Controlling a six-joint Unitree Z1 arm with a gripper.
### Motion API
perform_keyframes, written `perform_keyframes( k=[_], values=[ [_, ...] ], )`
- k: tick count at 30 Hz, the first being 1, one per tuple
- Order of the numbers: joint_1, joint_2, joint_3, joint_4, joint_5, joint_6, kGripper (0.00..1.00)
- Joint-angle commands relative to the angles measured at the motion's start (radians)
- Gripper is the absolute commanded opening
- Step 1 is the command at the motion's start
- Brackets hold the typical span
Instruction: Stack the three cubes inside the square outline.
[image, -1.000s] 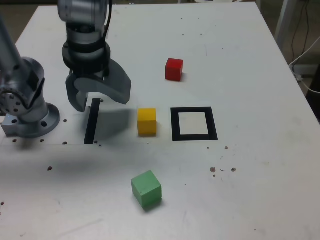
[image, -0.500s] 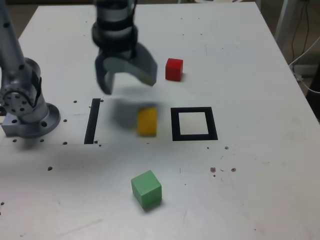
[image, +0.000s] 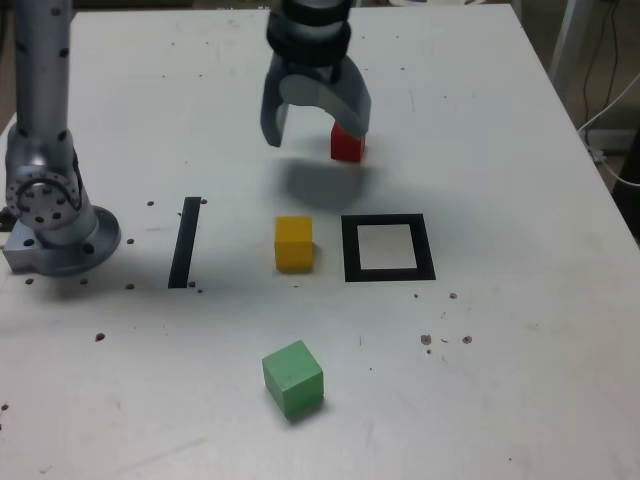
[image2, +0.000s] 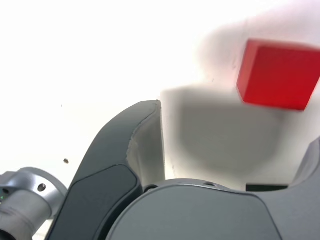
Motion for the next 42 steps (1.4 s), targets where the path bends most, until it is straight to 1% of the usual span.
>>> perform_keyframes(
  k=[1, 6, 13, 17, 22, 27, 32, 38, 42],
  values=[
    [0.006, 0.028, -0.02, 0.006, 0.005, 0.011, 0.96],
    [0.012, 0.068, -0.032, 0.003, 0.011, 0.015, 0.92],
    [0.013, 0.105, -0.048, -0.02, 0.024, 0.022, 0.8],
    [0.013, 0.118, -0.068, -0.035, 0.038, 0.029, 0.71],
    [0.015, 0.129, -0.087, -0.038, 0.049, 0.036, 0.66],
    [0.017, 0.134, -0.091, -0.039, 0.056, 0.038, 0.56],
    [0.018, 0.143, -0.087, -0.042, 0.049, 0.042, 0.5],
    [0.018, 0.149, -0.087, -0.074, 0.033, 0.066, 0.3],
    [0.018, 0.144, -0.087, -0.085, 0.008, 0.078, 0.22]
  ],
)
